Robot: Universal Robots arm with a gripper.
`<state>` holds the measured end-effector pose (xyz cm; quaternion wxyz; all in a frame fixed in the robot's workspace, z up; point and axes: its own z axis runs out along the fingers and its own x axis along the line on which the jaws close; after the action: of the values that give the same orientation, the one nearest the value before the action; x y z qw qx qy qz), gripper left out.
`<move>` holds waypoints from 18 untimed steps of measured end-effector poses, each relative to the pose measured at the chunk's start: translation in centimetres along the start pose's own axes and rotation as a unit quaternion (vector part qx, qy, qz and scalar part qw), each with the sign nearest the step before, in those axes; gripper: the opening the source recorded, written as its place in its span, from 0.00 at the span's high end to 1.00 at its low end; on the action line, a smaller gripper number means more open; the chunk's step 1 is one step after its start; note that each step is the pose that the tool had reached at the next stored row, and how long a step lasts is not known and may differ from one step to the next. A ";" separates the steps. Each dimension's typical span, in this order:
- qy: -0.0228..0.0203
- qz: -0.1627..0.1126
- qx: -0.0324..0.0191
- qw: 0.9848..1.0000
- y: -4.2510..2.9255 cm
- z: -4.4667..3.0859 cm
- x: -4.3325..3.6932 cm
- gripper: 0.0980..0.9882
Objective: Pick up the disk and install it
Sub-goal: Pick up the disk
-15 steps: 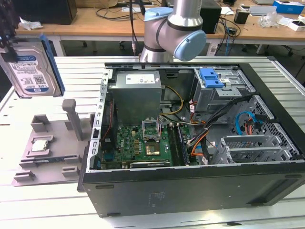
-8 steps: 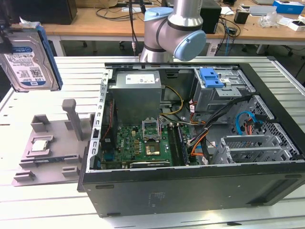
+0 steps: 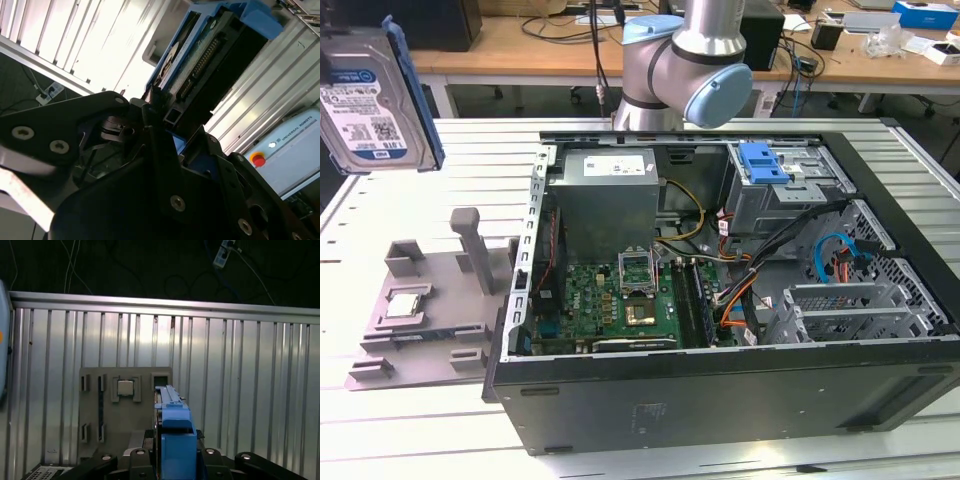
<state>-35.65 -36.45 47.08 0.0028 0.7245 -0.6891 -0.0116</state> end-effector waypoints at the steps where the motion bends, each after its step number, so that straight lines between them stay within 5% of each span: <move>1: 0.000 0.000 0.000 1.000 0.01 -0.38 -0.01 0.70; 11: 0.000 0.000 0.000 1.000 0.06 -3.31 -0.07 0.70; 18: 0.000 0.000 0.000 1.000 0.06 -3.45 -0.07 0.70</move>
<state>-35.64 -36.42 50.53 0.0029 0.7245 -0.6892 -0.0116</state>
